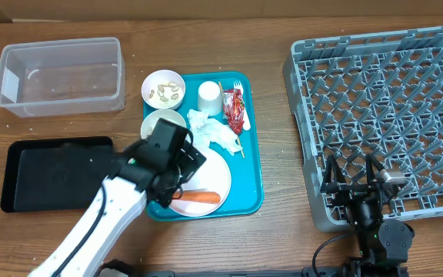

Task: Sort waste into correct bins and load items into the dishwasher rack
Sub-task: 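Reach the left gripper to the white plate and grasp the carrot, then carry the carrot left and drop it onto the black tray, then reach the left gripper to the white bowl and grip its rim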

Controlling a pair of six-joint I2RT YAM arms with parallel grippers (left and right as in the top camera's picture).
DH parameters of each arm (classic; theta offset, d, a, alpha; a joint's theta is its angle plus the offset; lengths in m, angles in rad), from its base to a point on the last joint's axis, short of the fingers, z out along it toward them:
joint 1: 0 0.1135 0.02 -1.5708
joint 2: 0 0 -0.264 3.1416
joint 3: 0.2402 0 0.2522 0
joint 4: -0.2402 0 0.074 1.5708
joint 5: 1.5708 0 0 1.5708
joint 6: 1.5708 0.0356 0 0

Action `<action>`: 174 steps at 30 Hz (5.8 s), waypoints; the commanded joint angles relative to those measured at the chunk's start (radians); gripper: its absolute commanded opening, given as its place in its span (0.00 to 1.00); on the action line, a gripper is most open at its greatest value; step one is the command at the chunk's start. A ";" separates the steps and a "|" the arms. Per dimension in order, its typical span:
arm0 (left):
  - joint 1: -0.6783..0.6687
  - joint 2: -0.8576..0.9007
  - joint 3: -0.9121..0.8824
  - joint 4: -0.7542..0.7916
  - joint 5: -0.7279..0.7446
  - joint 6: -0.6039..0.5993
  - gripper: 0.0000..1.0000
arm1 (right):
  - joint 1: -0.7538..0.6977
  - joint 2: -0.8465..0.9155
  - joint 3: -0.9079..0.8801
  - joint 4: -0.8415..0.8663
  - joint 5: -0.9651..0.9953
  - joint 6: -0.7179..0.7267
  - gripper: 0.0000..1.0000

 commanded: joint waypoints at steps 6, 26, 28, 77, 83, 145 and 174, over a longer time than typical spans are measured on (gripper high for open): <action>-0.029 0.186 -0.005 -0.022 0.112 -0.238 1.00 | -0.004 -0.008 -0.010 0.004 0.006 -0.004 1.00; -0.040 0.396 -0.005 0.114 0.045 -0.256 1.00 | -0.004 -0.008 -0.010 0.004 0.006 -0.004 1.00; -0.041 0.396 -0.005 0.118 0.045 -0.256 1.00 | -0.004 -0.008 -0.010 0.003 0.006 -0.004 1.00; -0.100 0.463 -0.006 0.151 0.032 -0.360 0.43 | -0.004 -0.008 -0.010 0.004 0.006 -0.004 1.00; -0.100 0.463 -0.006 0.144 -0.031 -0.349 0.26 | -0.004 -0.008 -0.010 0.004 0.006 -0.004 1.00; 1.004 0.462 0.263 -0.092 -0.164 0.131 0.71 | -0.004 -0.008 -0.010 0.004 0.006 -0.004 1.00; 0.272 0.460 0.534 -0.092 -0.114 0.781 0.88 | -0.004 -0.008 -0.010 0.004 0.006 -0.004 1.00</action>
